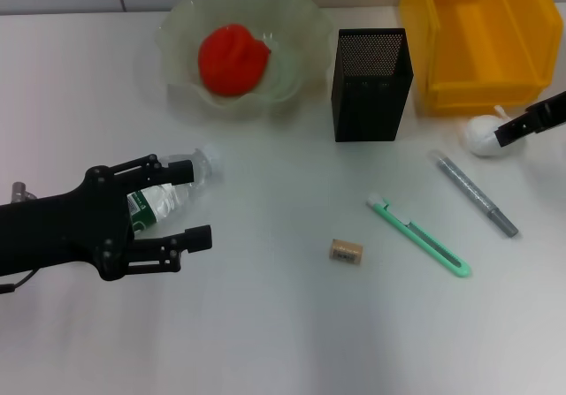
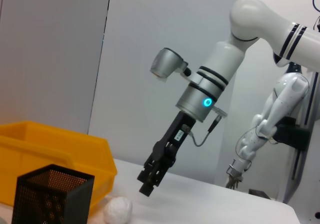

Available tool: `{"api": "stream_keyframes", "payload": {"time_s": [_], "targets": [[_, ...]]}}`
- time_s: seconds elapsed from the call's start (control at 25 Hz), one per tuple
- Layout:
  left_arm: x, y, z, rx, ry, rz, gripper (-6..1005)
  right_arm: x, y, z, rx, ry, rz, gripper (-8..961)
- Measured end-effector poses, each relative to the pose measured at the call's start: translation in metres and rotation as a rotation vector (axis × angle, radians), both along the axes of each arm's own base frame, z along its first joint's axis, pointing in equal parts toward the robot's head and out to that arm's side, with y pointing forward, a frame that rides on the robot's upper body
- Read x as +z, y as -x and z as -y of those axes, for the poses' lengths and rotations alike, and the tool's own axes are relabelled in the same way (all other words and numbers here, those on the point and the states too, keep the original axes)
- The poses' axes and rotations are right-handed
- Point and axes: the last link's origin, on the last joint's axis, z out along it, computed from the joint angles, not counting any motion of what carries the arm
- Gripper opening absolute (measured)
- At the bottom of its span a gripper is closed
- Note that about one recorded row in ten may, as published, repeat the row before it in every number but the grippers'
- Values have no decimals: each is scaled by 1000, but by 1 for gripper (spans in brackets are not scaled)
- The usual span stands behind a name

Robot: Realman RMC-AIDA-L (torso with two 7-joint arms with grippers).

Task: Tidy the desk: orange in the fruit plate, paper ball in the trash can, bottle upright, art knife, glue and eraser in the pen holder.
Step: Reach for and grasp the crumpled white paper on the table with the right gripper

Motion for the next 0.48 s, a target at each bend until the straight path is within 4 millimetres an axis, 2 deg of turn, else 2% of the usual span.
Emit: {"api": "stream_keyframes", "payload": {"time_s": [0.48], "targets": [[-8,1,0,21,2,-6,862,-26,-11,-14,18,-18,3,784]]}}
